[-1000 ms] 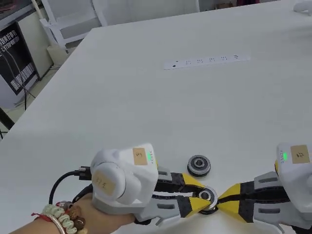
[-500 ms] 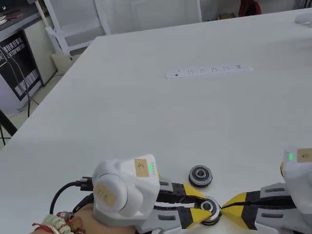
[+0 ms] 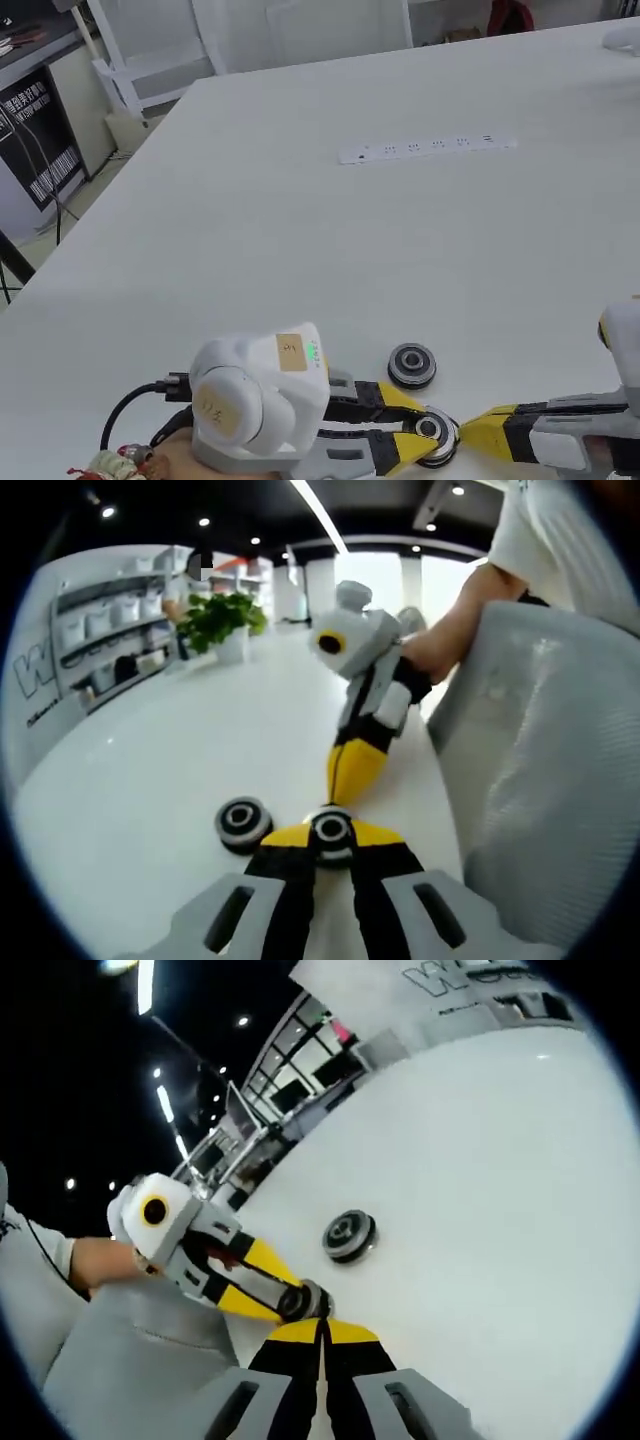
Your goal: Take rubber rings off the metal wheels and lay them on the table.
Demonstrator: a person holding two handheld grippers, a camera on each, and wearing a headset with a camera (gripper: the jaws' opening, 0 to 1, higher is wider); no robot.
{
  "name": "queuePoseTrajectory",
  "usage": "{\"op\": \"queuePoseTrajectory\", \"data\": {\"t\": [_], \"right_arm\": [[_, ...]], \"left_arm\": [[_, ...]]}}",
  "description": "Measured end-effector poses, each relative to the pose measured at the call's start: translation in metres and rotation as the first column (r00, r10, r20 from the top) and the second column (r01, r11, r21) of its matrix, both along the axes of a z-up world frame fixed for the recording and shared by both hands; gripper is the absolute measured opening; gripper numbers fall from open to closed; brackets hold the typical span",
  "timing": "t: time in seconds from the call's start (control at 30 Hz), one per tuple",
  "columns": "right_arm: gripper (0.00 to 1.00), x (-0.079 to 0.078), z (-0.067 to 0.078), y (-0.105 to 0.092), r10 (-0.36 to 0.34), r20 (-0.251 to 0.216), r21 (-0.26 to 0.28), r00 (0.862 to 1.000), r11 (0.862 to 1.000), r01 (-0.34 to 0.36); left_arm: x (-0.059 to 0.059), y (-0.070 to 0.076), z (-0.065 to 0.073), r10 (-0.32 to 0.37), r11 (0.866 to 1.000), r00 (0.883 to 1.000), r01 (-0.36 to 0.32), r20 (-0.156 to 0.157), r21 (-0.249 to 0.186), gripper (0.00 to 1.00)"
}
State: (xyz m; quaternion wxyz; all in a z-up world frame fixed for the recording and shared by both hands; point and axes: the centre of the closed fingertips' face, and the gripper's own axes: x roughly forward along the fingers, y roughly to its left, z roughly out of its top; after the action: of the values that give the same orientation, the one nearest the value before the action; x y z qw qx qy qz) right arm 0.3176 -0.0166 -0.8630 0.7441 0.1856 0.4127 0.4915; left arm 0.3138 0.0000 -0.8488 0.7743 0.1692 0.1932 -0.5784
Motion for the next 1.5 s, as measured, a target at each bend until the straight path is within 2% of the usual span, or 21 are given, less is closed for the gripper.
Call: {"op": "queuePoseTrajectory", "data": {"t": [0.13,0.17,0.2,0.23,0.3,0.67,0.87,1.5], "right_arm": [[0.0,-0.002,0.005,0.003,-0.043,-0.09,0.075,0.995,0.996,0.05],[0.0,-0.002,0.009,0.004,-0.055,-0.129,0.114,0.99,0.991,0.07],[0.0,-0.003,0.008,0.004,-0.062,-0.153,0.124,0.986,0.989,0.081],[0.0,-0.003,0.005,0.004,-0.055,-0.137,0.115,0.989,0.991,0.071],[0.0,-0.004,0.008,0.006,-0.051,-0.149,0.131,0.988,0.989,0.071],[0.0,-0.007,0.015,0.013,-0.029,-0.136,0.141,0.99,0.989,0.048],[0.0,-0.007,0.017,0.015,-0.025,-0.159,0.159,0.987,0.986,0.051],[0.0,-0.01,0.021,0.016,-0.007,-0.166,0.187,0.986,0.982,0.038]], "left_arm": [[0.0,0.0,0.0,0.002,1.0,1.0,-0.002,0.0,-0.003,0.14],[0.0,0.0,0.0,0.002,1.0,1.0,-0.002,0.0,-0.003,0.14],[0.0,0.0,0.0,0.002,1.0,1.0,-0.002,0.0,-0.003,0.14],[0.0,0.0,0.0,0.003,1.0,1.0,-0.003,0.0,-0.003,0.14],[0.0,0.0,0.0,0.004,1.0,1.0,-0.004,-0.002,-0.004,0.14],[-0.001,0.0,0.0,0.0,1.0,1.0,0.0,0.007,0.004,0.14],[0.0,-0.001,0.0,0.002,1.0,1.0,-0.002,0.009,0.004,0.14],[-0.001,-0.002,-0.001,-0.003,1.0,1.0,0.003,0.015,0.007,0.14]]}}
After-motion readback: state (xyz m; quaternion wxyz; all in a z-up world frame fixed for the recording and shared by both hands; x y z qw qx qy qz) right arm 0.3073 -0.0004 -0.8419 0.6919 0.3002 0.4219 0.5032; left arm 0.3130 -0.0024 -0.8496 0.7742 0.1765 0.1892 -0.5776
